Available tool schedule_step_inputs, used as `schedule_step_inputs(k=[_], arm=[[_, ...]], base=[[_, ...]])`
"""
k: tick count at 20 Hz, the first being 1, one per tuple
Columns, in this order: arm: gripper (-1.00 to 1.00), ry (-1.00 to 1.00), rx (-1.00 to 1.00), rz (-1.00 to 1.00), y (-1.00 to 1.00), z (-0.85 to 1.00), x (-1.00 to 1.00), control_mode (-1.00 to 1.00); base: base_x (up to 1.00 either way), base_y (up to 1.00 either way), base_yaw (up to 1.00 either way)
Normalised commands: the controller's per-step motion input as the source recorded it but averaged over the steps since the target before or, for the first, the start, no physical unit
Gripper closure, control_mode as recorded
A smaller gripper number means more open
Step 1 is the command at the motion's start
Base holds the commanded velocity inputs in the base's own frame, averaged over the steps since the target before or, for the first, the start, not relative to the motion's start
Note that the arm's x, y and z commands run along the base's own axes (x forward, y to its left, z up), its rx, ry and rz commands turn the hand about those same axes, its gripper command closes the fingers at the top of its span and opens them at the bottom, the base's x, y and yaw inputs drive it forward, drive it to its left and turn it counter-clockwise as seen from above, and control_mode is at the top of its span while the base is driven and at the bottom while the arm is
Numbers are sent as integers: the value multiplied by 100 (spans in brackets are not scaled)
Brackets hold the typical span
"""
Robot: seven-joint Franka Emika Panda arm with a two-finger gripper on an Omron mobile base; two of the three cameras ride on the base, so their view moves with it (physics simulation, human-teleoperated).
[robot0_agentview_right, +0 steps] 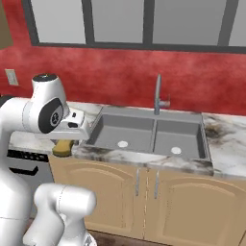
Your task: Pick up the bar soap and sponge from the sink, and place them back in the cabinet, and close the cabinet door.
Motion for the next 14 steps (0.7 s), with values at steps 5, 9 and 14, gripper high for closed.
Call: schedule_step_inputs(k=[5,9,14], arm=[[100,0,0,0,0,0,0,100],[100,0,0,0,0,0,0,100],[100,0,0,0,0,0,0,100]], base=[[0,98,0],[0,88,0],[0,85,0]])
